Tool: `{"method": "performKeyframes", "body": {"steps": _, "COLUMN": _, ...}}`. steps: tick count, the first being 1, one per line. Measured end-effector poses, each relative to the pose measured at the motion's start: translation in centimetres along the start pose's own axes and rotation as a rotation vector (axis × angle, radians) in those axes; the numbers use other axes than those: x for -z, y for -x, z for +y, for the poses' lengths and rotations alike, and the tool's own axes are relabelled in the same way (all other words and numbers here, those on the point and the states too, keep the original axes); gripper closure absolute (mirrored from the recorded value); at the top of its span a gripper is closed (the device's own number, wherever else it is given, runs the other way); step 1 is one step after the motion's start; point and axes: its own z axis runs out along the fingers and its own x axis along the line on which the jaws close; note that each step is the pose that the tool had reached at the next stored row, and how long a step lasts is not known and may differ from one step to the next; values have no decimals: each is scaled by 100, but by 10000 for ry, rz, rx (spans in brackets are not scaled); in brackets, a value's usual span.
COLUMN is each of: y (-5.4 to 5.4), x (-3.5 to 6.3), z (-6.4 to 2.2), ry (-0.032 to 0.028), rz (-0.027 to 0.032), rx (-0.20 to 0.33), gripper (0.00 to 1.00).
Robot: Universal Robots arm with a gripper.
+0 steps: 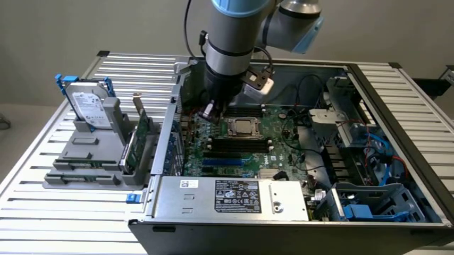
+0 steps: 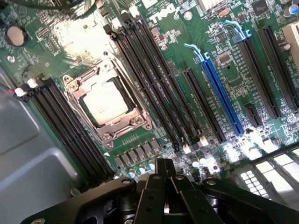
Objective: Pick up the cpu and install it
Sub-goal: 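Install the first cpu locking lever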
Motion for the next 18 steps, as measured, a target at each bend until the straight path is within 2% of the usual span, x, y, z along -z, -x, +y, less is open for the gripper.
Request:
{"method": "performKeyframes", "body": {"steps": 5, "y": 1, "x": -11, "z": 2, "ry": -43, "rz": -195, "rx": 701, "gripper": 89}}
{"method": "performKeyframes", "body": {"steps": 10, "y": -6, "x": -16, "z": -1, "ry": -78, "rz": -307, "rx": 1196, "gripper": 89}}
{"method": "performKeyframes", "body": {"steps": 18, "y": -46, "x": -27, "z": -22, "ry": -144, "rz": -431, "rx": 1941, "gripper": 89}}
